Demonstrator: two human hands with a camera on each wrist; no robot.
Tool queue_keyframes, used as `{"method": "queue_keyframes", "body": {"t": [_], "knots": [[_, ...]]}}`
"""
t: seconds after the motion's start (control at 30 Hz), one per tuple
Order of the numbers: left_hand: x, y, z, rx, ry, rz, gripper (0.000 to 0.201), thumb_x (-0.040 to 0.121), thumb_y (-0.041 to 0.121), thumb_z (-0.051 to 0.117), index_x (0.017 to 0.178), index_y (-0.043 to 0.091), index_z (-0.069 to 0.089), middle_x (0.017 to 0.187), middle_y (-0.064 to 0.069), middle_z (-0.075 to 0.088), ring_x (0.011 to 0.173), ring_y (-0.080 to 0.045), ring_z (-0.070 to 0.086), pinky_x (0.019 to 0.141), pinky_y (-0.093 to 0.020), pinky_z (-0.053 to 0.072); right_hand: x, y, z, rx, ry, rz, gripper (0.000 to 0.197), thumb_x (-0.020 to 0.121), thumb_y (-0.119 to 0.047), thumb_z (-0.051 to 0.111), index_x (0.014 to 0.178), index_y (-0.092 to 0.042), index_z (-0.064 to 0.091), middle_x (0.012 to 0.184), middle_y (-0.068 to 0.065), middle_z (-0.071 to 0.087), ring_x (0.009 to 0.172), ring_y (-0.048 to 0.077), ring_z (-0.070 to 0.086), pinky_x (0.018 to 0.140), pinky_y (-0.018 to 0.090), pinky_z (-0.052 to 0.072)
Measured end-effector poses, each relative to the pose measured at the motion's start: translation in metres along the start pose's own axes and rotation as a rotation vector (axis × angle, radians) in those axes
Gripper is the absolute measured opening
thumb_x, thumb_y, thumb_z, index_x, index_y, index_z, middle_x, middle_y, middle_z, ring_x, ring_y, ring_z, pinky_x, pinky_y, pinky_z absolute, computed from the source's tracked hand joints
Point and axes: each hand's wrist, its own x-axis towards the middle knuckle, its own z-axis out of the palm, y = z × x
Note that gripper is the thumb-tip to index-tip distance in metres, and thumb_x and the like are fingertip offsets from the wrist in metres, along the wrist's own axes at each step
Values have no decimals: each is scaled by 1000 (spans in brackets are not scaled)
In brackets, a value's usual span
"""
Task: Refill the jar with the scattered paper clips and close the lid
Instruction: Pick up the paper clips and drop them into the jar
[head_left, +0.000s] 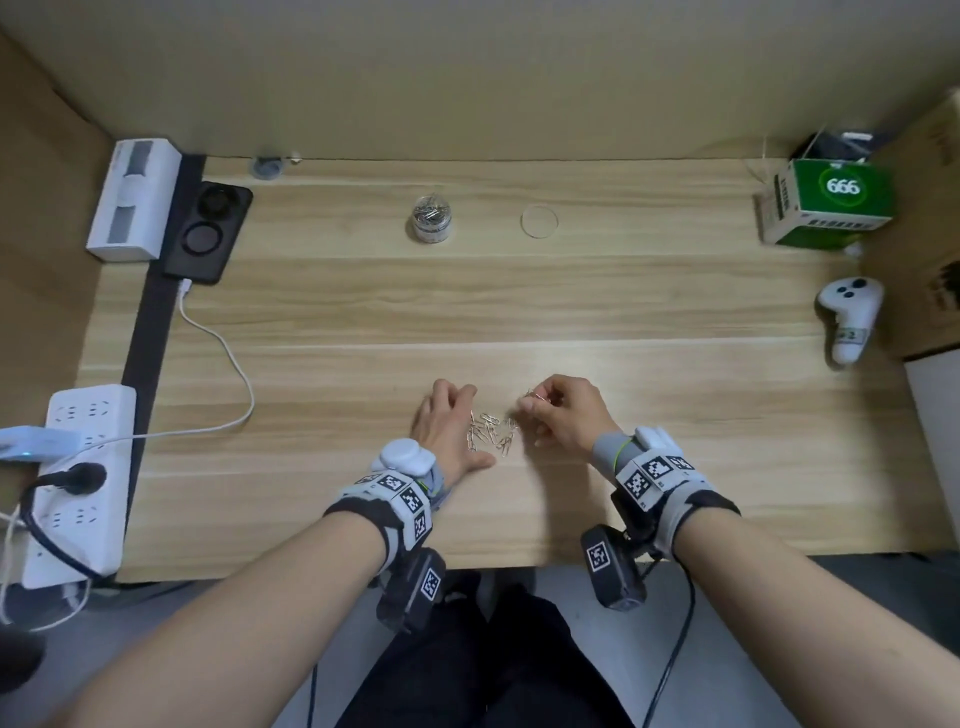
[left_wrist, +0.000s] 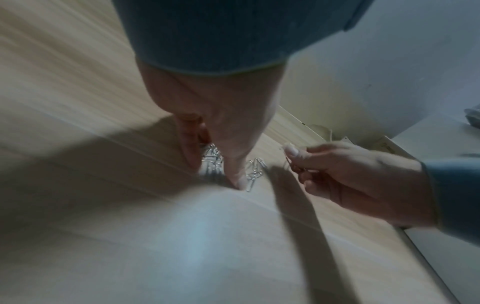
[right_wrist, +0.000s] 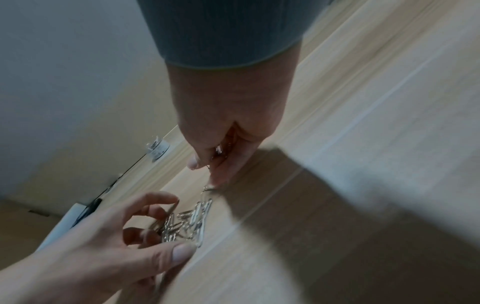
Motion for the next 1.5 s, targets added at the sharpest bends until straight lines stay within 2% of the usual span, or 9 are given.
{"method": "queue_keyframes", "body": {"t": [0.23,0.43,0.53,0.67,0.87,1.07,1.2,1.37,1.5], "knots": [[14,13,12,-233,71,-65,48,67,22,84,108,20,59,108,1,51,95,-21,57,84,-35,49,-11,33,-38,140,106,69,22,84,-16,77,80,-4,59,65,8,60,44,17,58,57,46,60],[17,28,15,-177,54,-131,17,73,18,80,87,15,70,83,1,63,83,-21,59,66,-25,36,-15,42,-38,179,76,72,22,84,-18,77,81,-5,59,59,5,60,43,19,57,60,50,59],[16,36,11,-145,23,-176,14,75,20,79,80,13,68,85,-4,69,80,-20,56,67,-24,35,-17,37,-37,171,34,63,24,83,-20,77,79,-8,58,55,6,60,42,24,57,56,44,56],[17,39,-7,-177,39,-207,17,75,20,77,68,18,62,79,2,69,82,-20,63,65,-22,35,-14,17,-41,148,-7,49,24,85,-20,76,77,-9,56,57,9,61,41,25,59,47,31,51],[31,35,-67,-255,174,-255,15,79,24,76,71,16,66,78,-2,69,77,-20,61,67,-24,41,14,-39,-43,204,-24,12,22,85,-13,75,76,-5,57,68,9,56,46,18,53,45,30,55],[87,14,-140,-306,275,-264,16,78,27,77,69,18,67,69,3,62,74,-18,61,63,-22,36,64,-113,-29,222,-56,-25,20,87,-10,72,80,-1,56,70,12,52,43,14,47,41,26,53],[142,2,-175,-354,350,-259,14,76,27,79,76,16,70,76,0,67,73,-16,58,66,-22,38,107,-156,-24,211,-73,-30,20,88,-11,72,83,0,56,68,9,50,42,12,48,42,25,52],[198,-8,-186,-428,343,-244,11,76,23,79,75,17,70,77,-3,68,73,-21,65,69,-29,52,147,-174,-23,210,-64,-22,24,87,-12,73,73,-6,54,65,7,50,46,16,49,43,27,53],[229,-20,-179,-388,320,-246,9,75,25,78,74,21,69,72,2,64,74,-21,63,66,-23,43,173,-175,-14,213,-71,18,26,88,-11,72,72,-8,52,59,6,46,43,14,47,42,28,54]]}}
